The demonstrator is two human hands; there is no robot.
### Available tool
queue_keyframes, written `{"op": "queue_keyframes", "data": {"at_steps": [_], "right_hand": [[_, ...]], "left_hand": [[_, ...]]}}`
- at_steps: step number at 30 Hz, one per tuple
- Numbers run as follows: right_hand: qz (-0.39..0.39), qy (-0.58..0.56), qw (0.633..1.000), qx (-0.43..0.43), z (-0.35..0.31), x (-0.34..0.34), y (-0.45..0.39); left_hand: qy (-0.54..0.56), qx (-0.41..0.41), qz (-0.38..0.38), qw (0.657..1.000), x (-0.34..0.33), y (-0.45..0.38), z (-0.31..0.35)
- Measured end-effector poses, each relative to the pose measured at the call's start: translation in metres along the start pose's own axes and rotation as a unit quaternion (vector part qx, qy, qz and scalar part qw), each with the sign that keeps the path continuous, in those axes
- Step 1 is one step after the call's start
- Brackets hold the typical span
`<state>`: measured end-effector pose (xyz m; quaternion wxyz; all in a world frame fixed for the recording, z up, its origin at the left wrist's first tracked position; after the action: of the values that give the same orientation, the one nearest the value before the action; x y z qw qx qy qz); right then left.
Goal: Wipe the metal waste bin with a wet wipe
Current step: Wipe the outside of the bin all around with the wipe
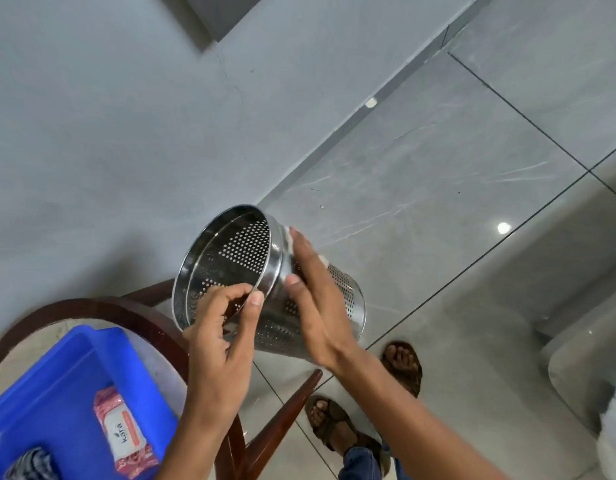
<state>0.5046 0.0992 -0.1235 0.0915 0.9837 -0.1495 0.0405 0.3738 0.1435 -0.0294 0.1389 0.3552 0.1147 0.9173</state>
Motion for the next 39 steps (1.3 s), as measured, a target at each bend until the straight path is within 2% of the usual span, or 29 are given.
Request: {"op": "queue_keyframes", "data": {"at_steps": [5, 9, 13, 18, 21, 25, 34, 37, 39], "right_hand": [[-0.025, 0.021, 0.989, 0.147, -0.052, -0.022, 0.013], [-0.031, 0.055, 0.984, 0.168, -0.053, -0.027, 0.021], [0.012, 0.07, 0.994, 0.088, -0.016, -0.014, 0.021], [0.086, 0.076, 0.991, -0.067, 0.059, 0.022, 0.005], [0.095, 0.071, 0.978, -0.174, 0.107, 0.044, 0.002], [0.099, -0.014, 0.969, -0.227, 0.126, 0.053, -0.003], [0.044, 0.008, 0.999, -0.03, 0.023, 0.029, -0.032], [0.022, -0.003, 0.998, 0.059, -0.018, 0.016, -0.033], [0.026, -0.016, 0.996, 0.083, -0.032, 0.008, -0.03]], "left_hand": [[0.032, 0.015, -0.038, 0.999, 0.002, -0.005, 0.0], [0.09, 0.046, -0.035, 0.994, 0.001, 0.0, -0.001], [0.101, 0.052, 0.025, 0.993, 0.005, 0.003, 0.001], [0.12, 0.045, 0.02, 0.992, 0.006, 0.007, 0.001], [0.113, 0.037, 0.016, 0.993, 0.015, 0.008, 0.0], [0.108, 0.039, -0.012, 0.993, 0.019, 0.004, 0.001], [0.039, -0.012, -0.046, 0.998, 0.018, 0.01, 0.023], [0.024, -0.008, -0.047, 0.999, 0.025, 0.011, 0.022], [0.032, 0.01, -0.063, 0.997, 0.027, 0.012, 0.019]]}}
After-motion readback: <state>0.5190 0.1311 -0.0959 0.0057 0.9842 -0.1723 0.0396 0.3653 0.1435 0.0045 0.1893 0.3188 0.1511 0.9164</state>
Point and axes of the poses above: each hand's wrist, its own y-axis away from the middle knuckle, its own x-axis out of the back of the hand, z = x × y, the point moved 7 cm from there along -y, towards the middle knuckle, and after that the axes turned 8 degrees about x, right-handed, at the moved point
